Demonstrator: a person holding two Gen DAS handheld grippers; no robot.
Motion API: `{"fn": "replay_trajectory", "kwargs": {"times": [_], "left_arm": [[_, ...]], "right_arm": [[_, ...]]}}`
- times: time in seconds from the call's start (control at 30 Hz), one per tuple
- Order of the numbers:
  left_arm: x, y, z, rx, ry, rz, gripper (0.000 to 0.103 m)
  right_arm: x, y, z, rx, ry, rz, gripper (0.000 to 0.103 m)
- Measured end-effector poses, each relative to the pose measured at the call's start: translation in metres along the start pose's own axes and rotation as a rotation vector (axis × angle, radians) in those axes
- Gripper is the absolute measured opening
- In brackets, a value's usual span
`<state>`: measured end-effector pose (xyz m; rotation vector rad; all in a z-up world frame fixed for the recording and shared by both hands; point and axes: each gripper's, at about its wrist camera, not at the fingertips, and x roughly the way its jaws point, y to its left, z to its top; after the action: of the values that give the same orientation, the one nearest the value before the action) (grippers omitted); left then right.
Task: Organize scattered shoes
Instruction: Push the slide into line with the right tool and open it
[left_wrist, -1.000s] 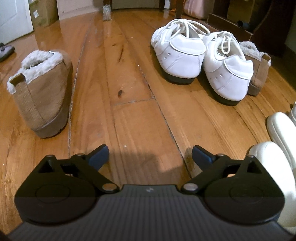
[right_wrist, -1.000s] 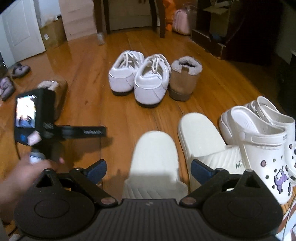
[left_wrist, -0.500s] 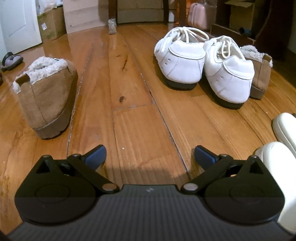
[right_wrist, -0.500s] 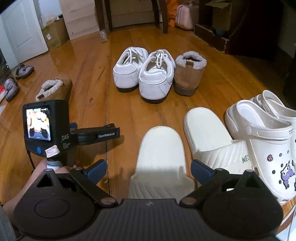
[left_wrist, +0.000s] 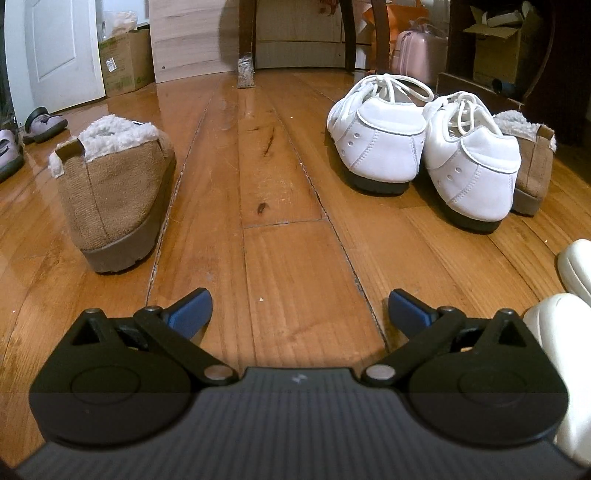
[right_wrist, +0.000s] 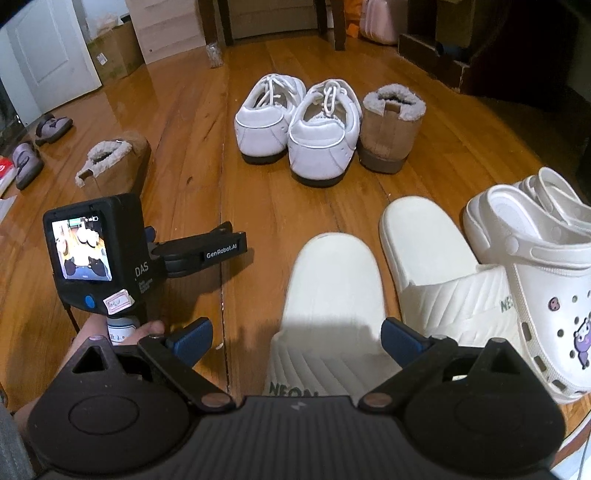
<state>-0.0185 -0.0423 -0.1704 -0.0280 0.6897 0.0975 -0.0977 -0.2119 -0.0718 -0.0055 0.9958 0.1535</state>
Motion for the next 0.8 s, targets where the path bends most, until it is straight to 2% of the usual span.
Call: {"fn": "replay_trajectory", "kwargs": {"times": [0.47,0.8], "left_arm": [[0.001,0.0,-0.001,-0.003,0.0,0.001,0.103],[0.001,0.001,-0.001,-0.001,-0.001,-0.001,0.103]], "right_arm": [[-0.003,0.027,-0.003,-0.085,0.016,0.007,0.098],[-0.004,0.021,-0.005,-0.065,0.026,-0.001,0.099]]}}
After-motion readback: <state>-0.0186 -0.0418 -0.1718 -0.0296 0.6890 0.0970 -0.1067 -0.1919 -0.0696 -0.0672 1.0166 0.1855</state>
